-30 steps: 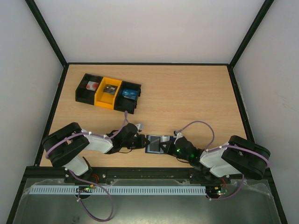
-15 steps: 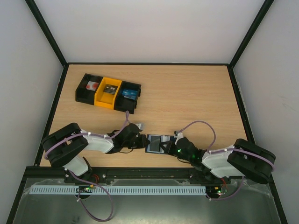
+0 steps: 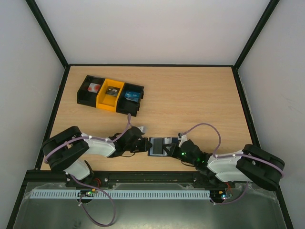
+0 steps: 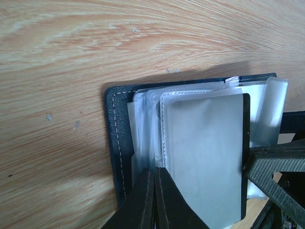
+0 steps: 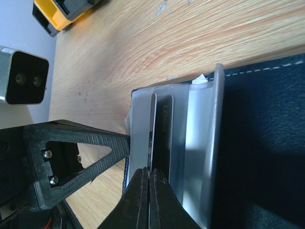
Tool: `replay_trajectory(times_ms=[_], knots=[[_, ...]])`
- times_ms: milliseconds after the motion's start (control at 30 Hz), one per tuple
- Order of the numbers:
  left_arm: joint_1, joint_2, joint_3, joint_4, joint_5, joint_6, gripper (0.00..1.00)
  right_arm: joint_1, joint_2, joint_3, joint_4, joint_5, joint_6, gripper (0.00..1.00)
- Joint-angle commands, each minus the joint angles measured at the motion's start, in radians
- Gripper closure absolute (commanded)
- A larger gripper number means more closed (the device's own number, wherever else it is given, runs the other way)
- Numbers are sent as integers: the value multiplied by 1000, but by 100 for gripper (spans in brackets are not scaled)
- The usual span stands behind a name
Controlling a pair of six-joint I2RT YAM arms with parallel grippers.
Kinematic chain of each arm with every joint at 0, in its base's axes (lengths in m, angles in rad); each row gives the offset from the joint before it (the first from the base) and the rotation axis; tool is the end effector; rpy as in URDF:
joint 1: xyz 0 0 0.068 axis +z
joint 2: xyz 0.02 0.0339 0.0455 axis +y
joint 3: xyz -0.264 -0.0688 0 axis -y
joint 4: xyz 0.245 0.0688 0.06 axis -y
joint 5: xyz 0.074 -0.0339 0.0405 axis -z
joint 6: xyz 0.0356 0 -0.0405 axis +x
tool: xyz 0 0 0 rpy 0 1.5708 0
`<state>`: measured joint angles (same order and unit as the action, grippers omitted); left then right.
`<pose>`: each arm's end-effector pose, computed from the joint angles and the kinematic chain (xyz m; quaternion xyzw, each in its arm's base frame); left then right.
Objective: Take the credit cards out of the card holder
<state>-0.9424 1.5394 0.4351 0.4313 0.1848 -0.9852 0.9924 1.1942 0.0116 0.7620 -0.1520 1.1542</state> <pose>0.1480 -0.2148 0.1176 0.0208 0.8977 -0.4023 0.1782 0.0889 0.1460 0.1104 0.0265 0.8373 0.5070 0.2028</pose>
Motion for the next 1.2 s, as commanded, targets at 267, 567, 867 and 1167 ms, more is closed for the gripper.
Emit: replay_trajectory(times_ms=[267, 567, 867, 1167], knots=[[-3, 39, -44, -173, -45, 14, 97, 3, -37, -27, -117, 60, 14, 98], [-3, 34, -45, -174, -45, 18, 97, 2, -140, -47, -185, 83, 16, 98], [-4, 25, -58, -127, -10, 16, 97, 2, -162, -61, -155, 67, 59, 89], [-8, -60, -25, -124, 48, 9, 83, 1, -118, -55, -102, 44, 96, 85]])
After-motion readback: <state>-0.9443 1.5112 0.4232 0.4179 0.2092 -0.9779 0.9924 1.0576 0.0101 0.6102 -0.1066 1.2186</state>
